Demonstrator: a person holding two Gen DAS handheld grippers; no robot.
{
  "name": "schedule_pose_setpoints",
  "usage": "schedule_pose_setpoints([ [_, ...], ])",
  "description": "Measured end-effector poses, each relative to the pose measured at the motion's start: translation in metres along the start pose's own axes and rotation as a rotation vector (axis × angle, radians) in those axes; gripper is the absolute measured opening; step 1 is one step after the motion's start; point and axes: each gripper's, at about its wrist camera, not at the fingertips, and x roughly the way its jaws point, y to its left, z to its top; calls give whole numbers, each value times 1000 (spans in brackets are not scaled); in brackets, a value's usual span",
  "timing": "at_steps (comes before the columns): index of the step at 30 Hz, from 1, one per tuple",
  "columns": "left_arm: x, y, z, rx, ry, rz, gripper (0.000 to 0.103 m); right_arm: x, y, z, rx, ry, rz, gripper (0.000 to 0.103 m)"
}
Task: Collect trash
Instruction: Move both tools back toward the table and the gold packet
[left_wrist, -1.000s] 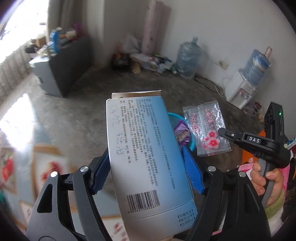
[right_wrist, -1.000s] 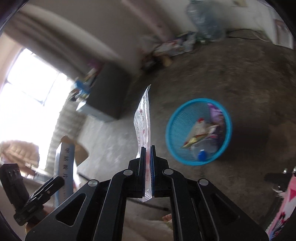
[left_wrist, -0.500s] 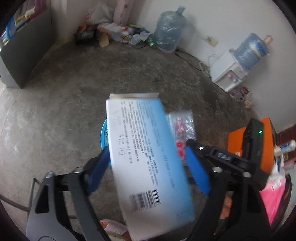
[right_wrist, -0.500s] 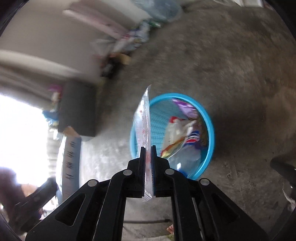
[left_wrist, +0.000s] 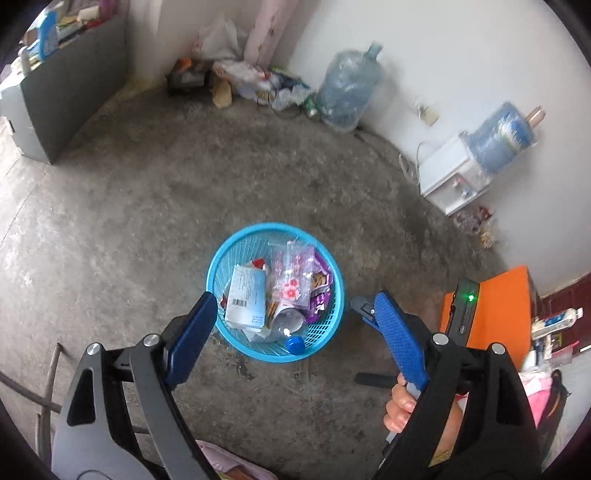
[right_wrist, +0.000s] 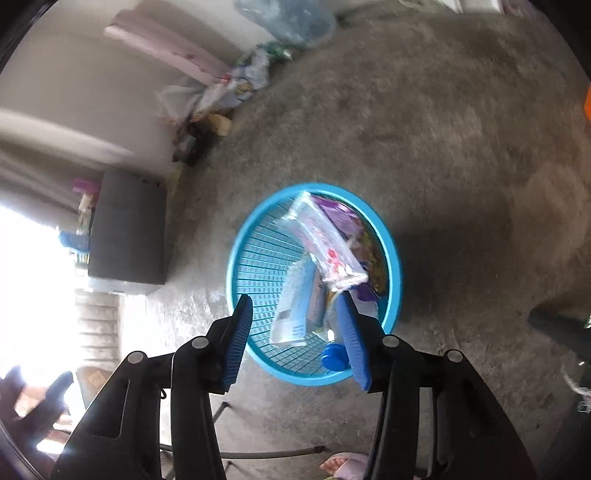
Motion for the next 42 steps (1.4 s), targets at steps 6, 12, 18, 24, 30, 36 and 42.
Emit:
schedule_pose_setpoints([
  [6,-79,3,-25,12,-110,14,83,-54,66,-20,-234,-107,-18,60],
  [12,-159,13,-64,28,-210,92,83,-99,129,-60,-470,-139,23,79],
  [18,-233,44,-121,-63,-322,160,84,-134,183,-108,-694,-170,37,88],
  [24,-297,78,-182,-140,-422,287,89,-162,222,-155,-866,-235,16,96],
  [30,-356,114,-241,-268,-512,433,90,-180,243,-194,-974,-277,3,96],
  [36,-407,146,-302,-412,-589,596,91,-180,263,-223,-999,-250,47,96],
  [42,-444,179,-359,-543,-645,685,92,-185,284,-257,-1059,-194,125,96],
])
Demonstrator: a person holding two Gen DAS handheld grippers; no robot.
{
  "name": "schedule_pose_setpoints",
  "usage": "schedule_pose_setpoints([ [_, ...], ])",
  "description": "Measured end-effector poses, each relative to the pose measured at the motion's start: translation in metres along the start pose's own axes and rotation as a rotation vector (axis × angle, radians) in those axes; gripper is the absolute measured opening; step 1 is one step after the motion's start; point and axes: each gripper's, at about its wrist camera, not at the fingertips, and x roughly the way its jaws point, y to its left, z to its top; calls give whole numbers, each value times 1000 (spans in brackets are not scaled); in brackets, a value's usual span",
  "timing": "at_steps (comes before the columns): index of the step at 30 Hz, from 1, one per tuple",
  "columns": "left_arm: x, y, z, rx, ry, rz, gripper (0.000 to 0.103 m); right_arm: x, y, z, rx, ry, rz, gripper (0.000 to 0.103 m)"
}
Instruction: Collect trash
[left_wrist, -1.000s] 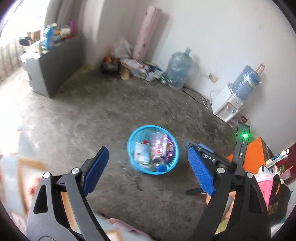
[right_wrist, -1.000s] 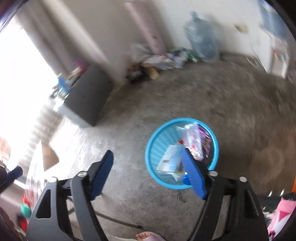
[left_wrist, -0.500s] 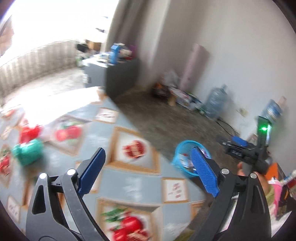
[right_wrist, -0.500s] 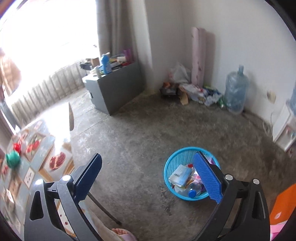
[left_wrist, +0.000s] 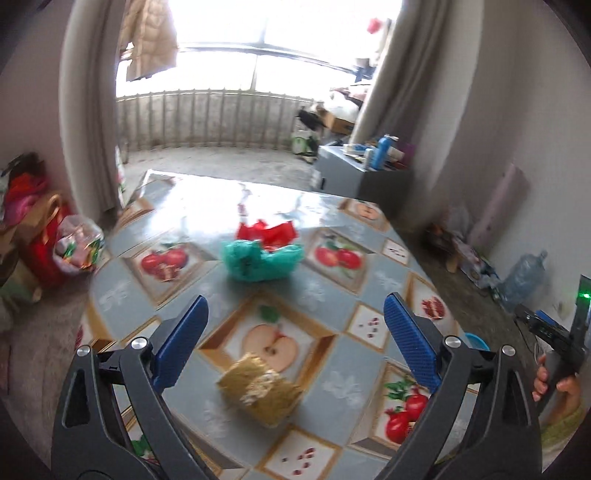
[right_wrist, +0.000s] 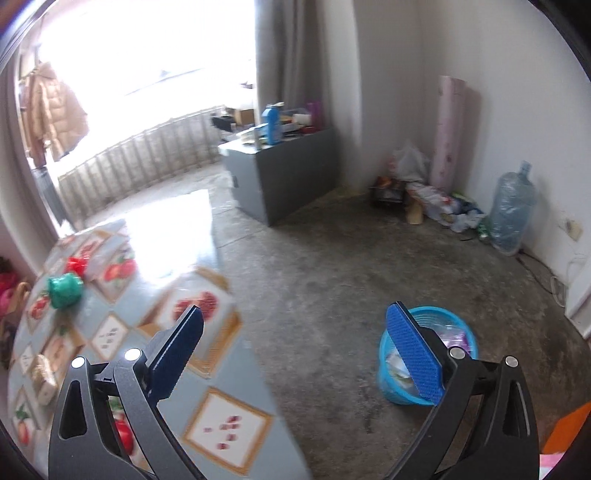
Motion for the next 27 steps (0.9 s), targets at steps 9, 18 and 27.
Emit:
schedule_pose_setpoints([
  [9,2,53,-17,-91,14,25,92,3,43,6,-20,79,212,96],
  [18,30,74,5,-90,-10,-16,92,27,115,31,-74,153,460,96],
  [27,92,86,53,-86,16,-102,92,95,195,63,-38,284,699,82],
])
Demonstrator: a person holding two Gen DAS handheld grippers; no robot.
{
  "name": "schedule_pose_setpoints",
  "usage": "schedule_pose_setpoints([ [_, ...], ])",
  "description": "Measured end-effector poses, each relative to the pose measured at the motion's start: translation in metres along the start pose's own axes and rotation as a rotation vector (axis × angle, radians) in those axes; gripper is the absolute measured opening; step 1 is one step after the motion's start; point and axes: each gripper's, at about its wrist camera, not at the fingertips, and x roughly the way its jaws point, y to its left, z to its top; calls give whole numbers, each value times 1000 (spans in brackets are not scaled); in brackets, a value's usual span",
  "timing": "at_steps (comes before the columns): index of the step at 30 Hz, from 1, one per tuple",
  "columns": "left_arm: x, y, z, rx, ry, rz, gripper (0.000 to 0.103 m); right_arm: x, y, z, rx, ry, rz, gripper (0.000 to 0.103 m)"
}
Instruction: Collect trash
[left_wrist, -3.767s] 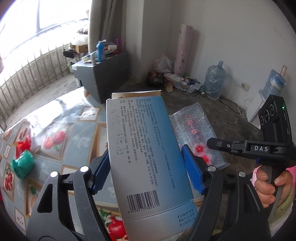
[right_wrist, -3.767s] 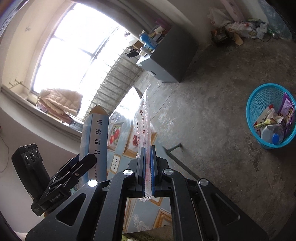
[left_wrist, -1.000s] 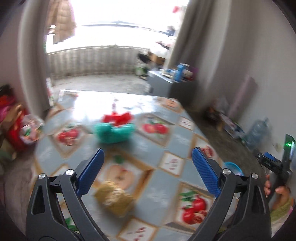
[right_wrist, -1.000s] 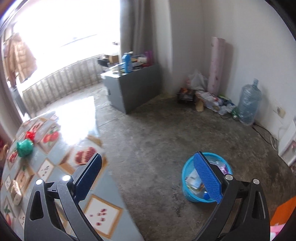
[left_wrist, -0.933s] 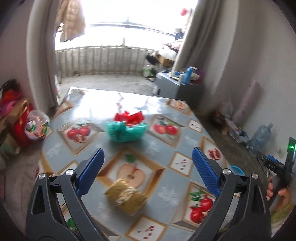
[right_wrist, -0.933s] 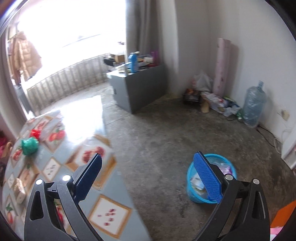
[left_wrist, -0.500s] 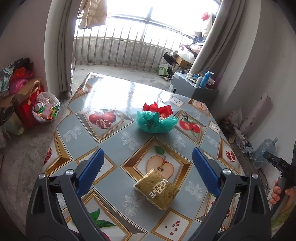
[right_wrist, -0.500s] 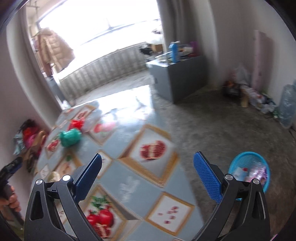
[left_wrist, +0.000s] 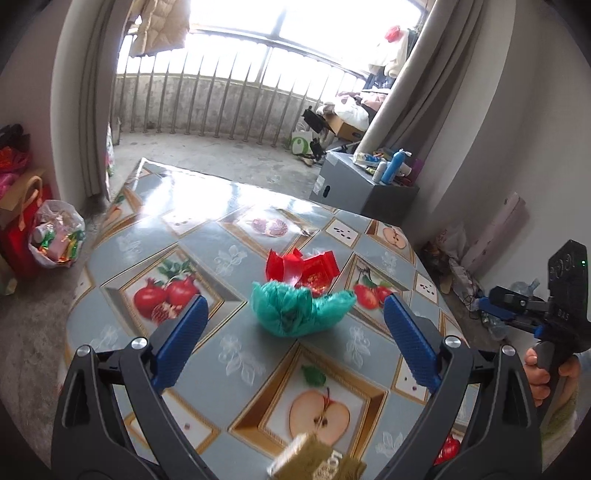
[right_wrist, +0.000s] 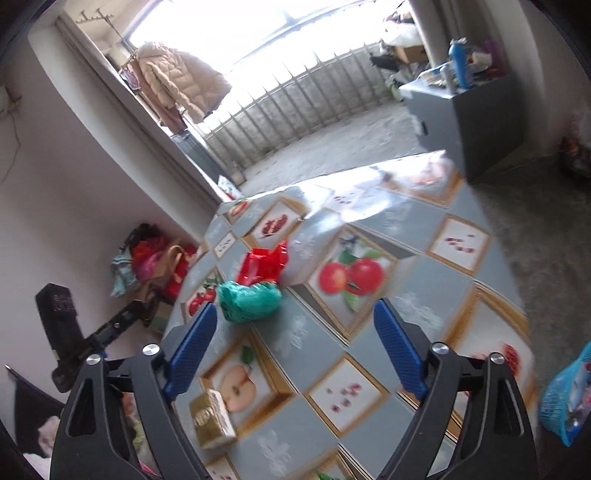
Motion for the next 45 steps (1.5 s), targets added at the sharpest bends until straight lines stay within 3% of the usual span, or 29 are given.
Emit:
schedule_pose_setpoints([
  [3,31,10,13,-36,45,-34,91,36,0,15,43,54,48,71],
  [8,92,33,27,-110,151,-50,61,101,-5,32,121,148,86,51],
  [14,149,52,26,-124,235,11,38,166,-5,42,140,219,59,38],
  [21,174,56,12,-119,304,-11,12,213,-5,35,158,310,93,17],
  [24,170,51,6,-109,319,-43,3,214,-1,27,137,337,105,10],
  [31,151,20,-19,-30,362,-107,1,192,-3,2,122,384,105,8],
  [45,97,-57,-88,86,499,-281,1,81,-36,-78,184,361,29,8],
])
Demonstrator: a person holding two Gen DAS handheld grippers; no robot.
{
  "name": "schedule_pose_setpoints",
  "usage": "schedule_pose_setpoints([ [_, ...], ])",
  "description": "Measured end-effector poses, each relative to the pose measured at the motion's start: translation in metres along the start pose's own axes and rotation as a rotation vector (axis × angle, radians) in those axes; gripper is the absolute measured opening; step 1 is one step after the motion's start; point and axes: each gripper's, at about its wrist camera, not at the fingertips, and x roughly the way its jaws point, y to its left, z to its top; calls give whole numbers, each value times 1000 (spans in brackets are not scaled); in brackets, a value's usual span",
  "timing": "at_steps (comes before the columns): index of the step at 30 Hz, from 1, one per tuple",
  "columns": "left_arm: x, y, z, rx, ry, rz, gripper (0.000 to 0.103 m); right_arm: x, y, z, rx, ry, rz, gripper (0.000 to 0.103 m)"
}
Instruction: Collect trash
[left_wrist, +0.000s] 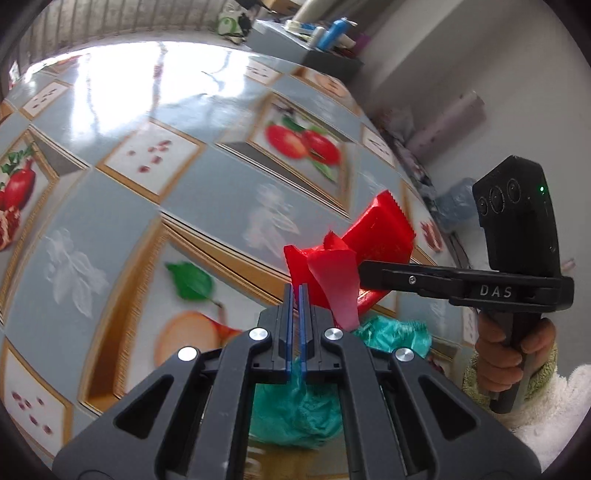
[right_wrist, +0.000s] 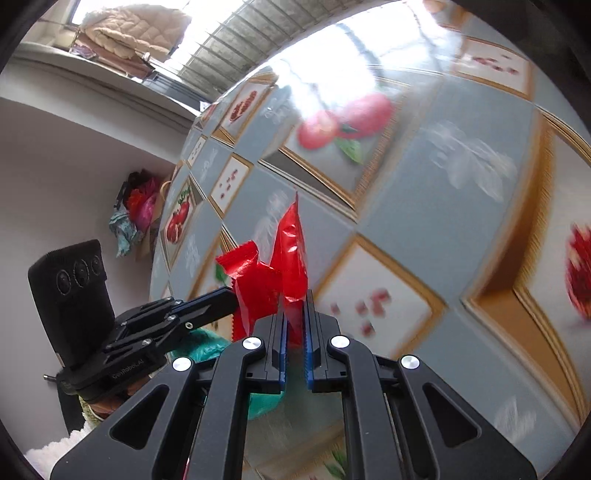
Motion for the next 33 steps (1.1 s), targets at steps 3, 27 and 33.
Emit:
schedule_pose_setpoints([
  [3,1,-21,-8,36,19,-35,1,-17,-10,-21,36,-25,-5,8],
  [27,-96,-16,-73,-89,-283,180,44,-91,-20,-63,-28,-236,-211,49],
  [33,-99,16,-87,-197,-245,235,44,-93,11,-76,-187,-226,-127,52],
])
